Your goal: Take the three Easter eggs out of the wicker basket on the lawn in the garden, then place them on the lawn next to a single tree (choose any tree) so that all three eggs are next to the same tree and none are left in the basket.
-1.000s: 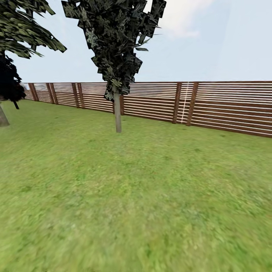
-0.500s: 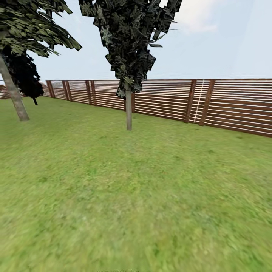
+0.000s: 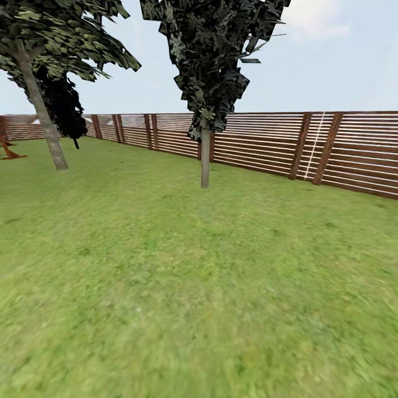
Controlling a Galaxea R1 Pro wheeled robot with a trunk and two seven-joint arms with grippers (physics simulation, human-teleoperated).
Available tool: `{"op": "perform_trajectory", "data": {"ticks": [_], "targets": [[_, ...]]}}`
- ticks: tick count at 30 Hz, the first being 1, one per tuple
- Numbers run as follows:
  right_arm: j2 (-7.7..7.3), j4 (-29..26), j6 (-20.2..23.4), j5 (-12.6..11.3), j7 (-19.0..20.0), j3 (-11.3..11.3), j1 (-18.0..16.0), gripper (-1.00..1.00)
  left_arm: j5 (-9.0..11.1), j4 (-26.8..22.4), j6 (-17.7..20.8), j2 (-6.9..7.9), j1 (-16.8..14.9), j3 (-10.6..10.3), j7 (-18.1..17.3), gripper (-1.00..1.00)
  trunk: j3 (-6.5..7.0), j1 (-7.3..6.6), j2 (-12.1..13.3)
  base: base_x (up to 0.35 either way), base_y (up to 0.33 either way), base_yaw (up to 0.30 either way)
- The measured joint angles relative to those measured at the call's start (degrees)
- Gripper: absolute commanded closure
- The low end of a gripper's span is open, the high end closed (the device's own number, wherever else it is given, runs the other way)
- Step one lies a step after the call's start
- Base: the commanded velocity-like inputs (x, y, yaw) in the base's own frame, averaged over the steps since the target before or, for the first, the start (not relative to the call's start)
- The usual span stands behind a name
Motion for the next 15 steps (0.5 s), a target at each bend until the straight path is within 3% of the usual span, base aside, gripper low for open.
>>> {"op": "perform_trajectory", "data": {"ticks": [15], "targets": [[-0.07,0.0,0.0,0.0,0.0,0.0,0.0,-1.0,0.0,0.0,0.0,0.09,0.0,0.0,0.0,-1.0,-0.97,0.0,0.0,0.0,0.0,0.21]]}}
